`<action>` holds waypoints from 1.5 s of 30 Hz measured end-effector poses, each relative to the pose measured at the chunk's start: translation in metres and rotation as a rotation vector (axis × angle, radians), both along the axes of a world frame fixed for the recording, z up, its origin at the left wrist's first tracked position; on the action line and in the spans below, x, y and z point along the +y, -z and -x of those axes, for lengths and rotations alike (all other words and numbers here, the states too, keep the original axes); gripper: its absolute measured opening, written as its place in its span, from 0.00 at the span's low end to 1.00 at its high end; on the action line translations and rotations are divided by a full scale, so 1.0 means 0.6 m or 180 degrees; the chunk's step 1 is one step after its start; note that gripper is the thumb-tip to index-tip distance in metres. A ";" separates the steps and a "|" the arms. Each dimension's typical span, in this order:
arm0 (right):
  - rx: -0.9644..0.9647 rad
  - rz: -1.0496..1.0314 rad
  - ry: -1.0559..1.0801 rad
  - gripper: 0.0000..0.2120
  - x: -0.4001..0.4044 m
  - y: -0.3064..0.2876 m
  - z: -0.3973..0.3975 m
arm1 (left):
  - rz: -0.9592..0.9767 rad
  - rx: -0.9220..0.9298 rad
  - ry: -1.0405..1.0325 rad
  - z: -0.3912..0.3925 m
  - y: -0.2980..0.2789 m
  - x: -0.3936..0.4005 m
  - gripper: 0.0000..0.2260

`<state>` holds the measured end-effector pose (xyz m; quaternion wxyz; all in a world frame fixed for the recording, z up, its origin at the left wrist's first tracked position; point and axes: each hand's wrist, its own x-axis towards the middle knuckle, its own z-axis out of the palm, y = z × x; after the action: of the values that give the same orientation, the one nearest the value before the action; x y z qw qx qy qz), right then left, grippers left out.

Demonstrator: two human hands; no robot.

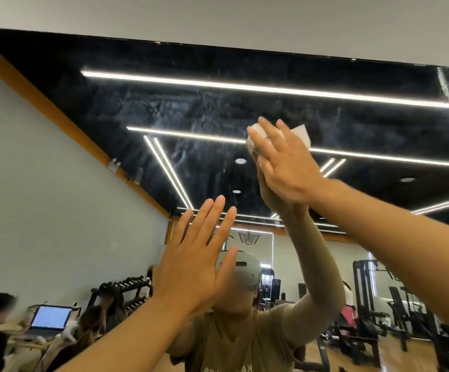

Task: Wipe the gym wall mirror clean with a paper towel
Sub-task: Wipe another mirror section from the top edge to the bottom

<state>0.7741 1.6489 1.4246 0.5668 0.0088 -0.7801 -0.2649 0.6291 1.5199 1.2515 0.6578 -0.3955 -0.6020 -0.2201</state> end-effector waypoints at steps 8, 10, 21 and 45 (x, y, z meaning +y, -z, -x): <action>-0.0486 -0.0489 -0.0143 0.24 0.011 0.192 -0.028 | -0.0069 0.0024 0.0078 0.000 0.000 0.005 0.27; -0.0651 -0.0530 -0.0045 0.24 0.017 0.183 -0.033 | -0.0091 0.0016 0.0102 0.000 0.001 0.007 0.27; -0.0248 -0.0275 0.0254 0.26 -0.041 -0.035 0.020 | -0.0137 0.0170 0.0100 0.002 0.000 0.004 0.27; -0.0383 -0.0464 -0.0331 0.24 0.018 0.275 -0.006 | -0.0417 -0.0374 0.0259 0.000 0.008 -0.005 0.31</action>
<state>0.7776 1.6599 1.2594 0.5298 0.1063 -0.7898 -0.2901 0.6291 1.5168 1.2468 0.6363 -0.3622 -0.6073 -0.3084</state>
